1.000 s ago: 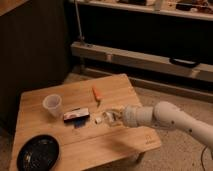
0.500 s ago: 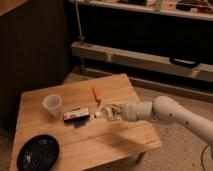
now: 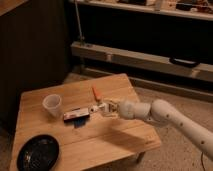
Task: Stand the bottle upright
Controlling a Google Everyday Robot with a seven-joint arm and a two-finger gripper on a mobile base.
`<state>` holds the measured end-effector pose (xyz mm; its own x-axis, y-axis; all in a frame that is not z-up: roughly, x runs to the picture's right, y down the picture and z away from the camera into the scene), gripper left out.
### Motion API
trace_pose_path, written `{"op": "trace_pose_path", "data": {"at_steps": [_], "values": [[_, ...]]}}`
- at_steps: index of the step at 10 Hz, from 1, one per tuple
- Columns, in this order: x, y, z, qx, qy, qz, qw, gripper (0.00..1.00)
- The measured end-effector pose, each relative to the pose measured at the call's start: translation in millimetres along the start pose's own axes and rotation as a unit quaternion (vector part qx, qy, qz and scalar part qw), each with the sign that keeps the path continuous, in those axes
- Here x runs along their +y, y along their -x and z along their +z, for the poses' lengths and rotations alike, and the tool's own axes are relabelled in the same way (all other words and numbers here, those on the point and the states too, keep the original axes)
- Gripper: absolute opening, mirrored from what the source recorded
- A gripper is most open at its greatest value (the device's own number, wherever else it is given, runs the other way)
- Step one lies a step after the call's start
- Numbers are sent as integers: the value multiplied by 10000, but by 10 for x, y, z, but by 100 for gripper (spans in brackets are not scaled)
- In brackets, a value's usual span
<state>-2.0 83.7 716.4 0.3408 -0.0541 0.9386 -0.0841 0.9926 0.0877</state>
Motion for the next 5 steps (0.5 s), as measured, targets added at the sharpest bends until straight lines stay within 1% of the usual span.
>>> {"op": "trace_pose_path", "data": {"at_steps": [1, 2, 4, 5], "values": [[23, -51, 31, -73, -46, 70, 9999, 0], [46, -100, 23, -85, -96, 139, 9998, 0], [49, -154, 9, -70, -197, 206, 9996, 0], [51, -164, 11, -45, -205, 207, 9996, 0]]}}
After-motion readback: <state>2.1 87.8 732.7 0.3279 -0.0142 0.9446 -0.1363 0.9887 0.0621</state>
